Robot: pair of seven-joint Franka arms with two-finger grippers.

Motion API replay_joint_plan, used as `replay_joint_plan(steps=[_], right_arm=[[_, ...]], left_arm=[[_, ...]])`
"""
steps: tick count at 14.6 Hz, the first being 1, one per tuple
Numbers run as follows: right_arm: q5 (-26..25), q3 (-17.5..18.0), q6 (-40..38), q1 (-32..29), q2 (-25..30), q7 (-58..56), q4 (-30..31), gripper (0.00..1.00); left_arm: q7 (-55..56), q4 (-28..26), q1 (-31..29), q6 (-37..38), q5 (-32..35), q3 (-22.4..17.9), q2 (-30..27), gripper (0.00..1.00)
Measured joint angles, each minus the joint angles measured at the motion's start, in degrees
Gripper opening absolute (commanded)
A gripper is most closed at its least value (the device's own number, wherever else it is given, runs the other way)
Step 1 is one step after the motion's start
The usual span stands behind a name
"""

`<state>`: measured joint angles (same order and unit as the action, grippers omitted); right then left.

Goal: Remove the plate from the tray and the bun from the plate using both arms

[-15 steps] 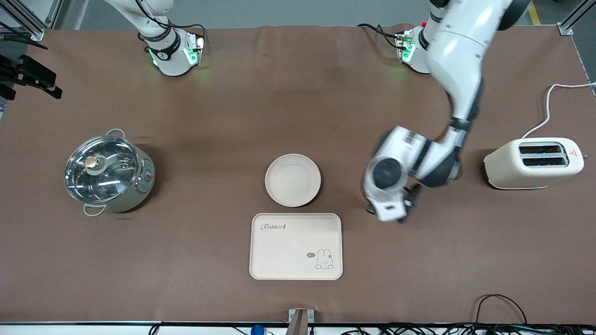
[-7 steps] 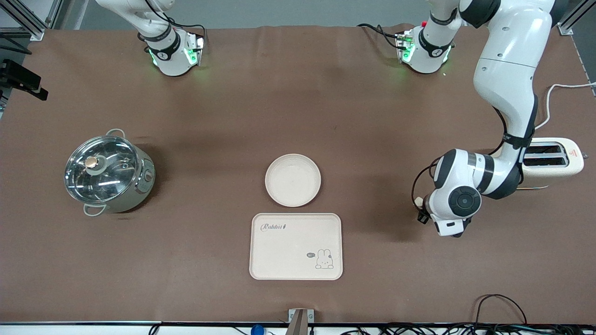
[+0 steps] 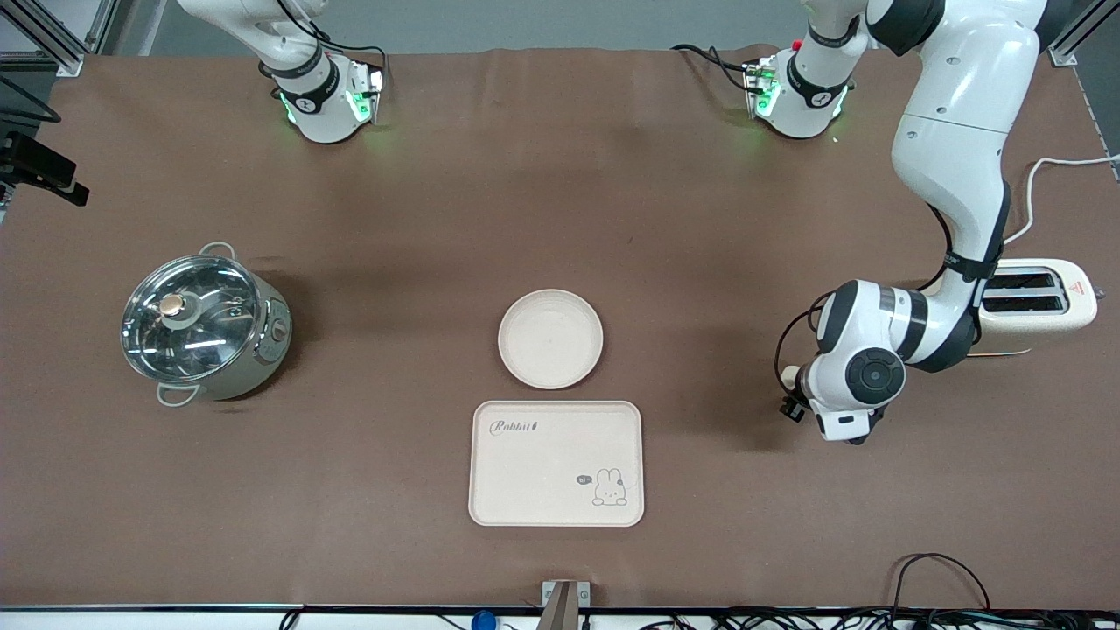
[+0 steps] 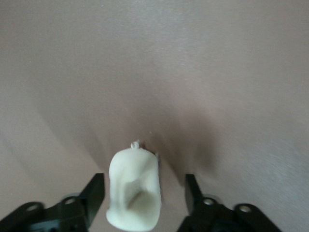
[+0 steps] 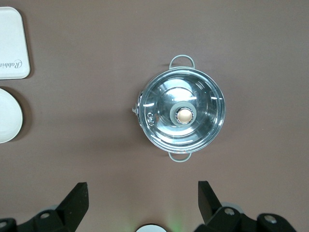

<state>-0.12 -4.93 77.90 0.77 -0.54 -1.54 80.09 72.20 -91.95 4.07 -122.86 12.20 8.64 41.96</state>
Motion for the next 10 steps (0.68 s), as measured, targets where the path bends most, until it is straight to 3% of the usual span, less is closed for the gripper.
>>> replay_joint_plan(steps=[5, 10], right_arm=[[-0.01, -0.02, -0.17, 0.29, 0.01, 0.34, 0.03, 1.0], [-0.01, 0.09, 0.97, 3.67, -0.09, 4.28, 1.37, 1.0]], left_arm=[[-1.59, 1.53, -0.03, 1.46, 0.05, 1.7, -4.86, 1.0], [-20.26, 5.96, -0.5, 15.16, 0.04, 1.53, -17.02, 1.0]])
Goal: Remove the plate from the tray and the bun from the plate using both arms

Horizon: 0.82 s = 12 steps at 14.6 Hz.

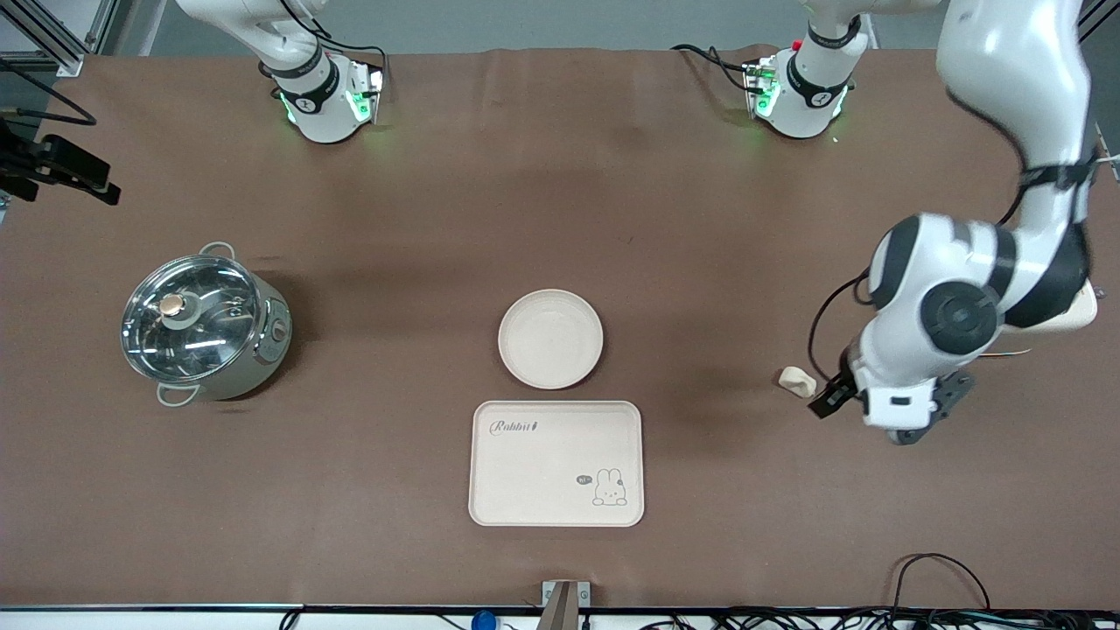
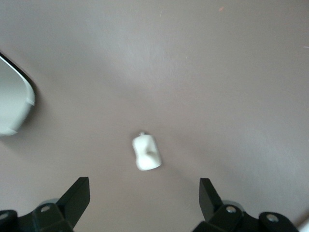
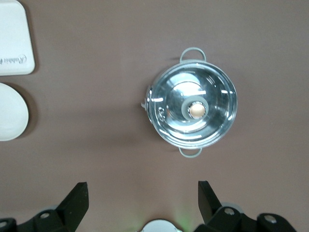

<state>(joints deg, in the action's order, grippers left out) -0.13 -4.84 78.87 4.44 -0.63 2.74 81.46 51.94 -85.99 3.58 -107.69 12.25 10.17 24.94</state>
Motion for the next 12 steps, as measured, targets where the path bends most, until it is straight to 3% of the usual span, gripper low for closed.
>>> replay_joint_plan(steps=[5, 8, 12], right_arm=[[0.0, -0.34, 6.97, 0.02, -0.9, 0.06, 1.02, 1.0], [0.0, -0.41, 9.08, 0.0, -0.97, 0.06, 1.01, 1.0], [0.0, -0.44, 11.11, 0.0, -0.97, 0.05, 1.0, 1.0]], left_arm=[[-22.56, 2.5, -2.31, 11.09, -0.16, 0.0, -11.32, 1.0], [-32.84, 2.45, -2.84, 15.79, -4.03, -0.28, -17.53, 1.0], [-42.31, -3.18, -3.02, 17.88, -9.25, -2.73, -26.54, 1.0]])
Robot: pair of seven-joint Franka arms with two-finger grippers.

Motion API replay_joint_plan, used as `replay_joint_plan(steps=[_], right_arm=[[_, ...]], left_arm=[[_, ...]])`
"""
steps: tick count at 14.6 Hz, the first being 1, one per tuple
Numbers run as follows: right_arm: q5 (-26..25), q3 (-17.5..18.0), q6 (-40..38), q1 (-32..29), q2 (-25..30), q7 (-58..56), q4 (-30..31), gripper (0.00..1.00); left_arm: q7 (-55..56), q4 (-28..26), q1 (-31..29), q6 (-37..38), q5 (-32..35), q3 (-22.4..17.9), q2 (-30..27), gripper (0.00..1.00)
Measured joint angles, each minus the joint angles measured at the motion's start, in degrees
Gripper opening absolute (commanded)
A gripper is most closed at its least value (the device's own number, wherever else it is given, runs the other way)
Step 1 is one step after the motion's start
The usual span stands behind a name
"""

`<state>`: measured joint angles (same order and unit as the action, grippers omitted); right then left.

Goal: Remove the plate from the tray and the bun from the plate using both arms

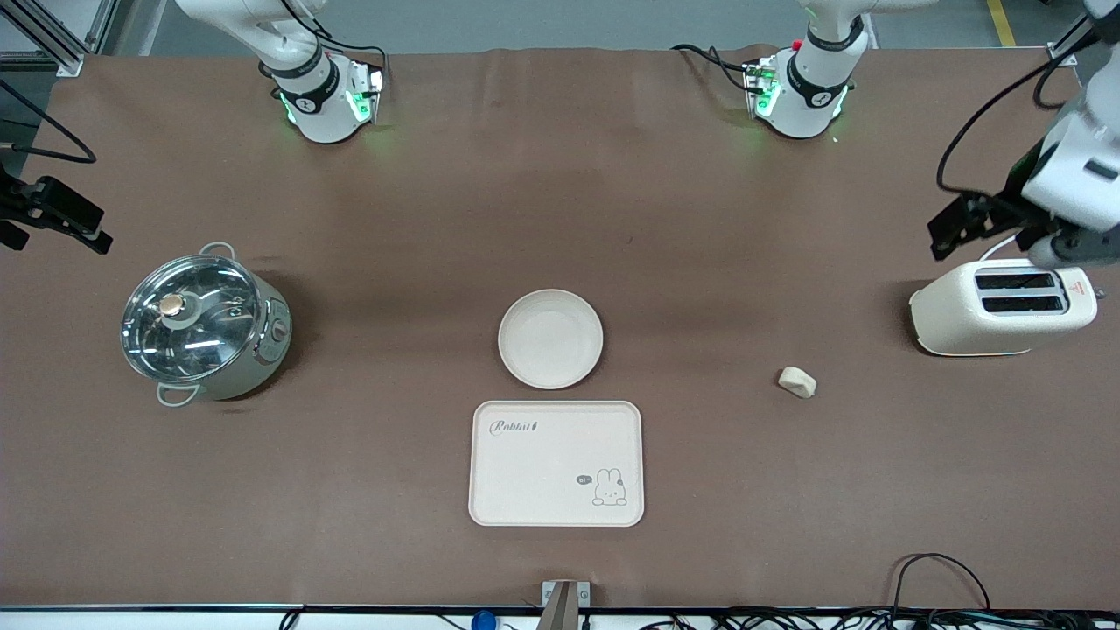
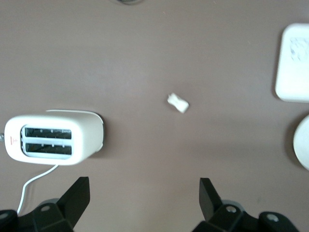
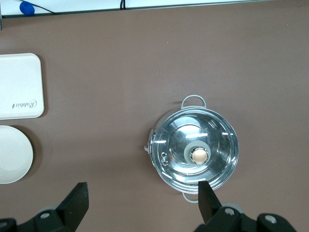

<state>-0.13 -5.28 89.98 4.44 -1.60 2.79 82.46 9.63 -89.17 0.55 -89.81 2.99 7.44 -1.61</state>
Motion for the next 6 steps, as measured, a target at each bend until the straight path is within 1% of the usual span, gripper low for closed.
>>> replay_joint_plan(steps=[2, 3, 6], right_arm=[[0.0, 0.01, -0.27, 0.03, 0.0, -0.01, 0.0, 1.0], [0.0, 0.03, -0.88, 0.05, 0.0, -0.01, 0.0, 1.0], [0.0, 0.04, -3.09, 0.06, 0.0, -0.01, 0.0, 1.0]], left_arm=[[-2.96, -3.78, 0.03, 2.05, -1.86, -0.53, -4.63, 1.0], [-3.5, -4.81, 0.13, 2.84, -2.27, -0.55, -6.19, 1.0], [-3.85, -5.66, 0.32, 3.69, -2.35, -0.62, -8.05, 1.0]])
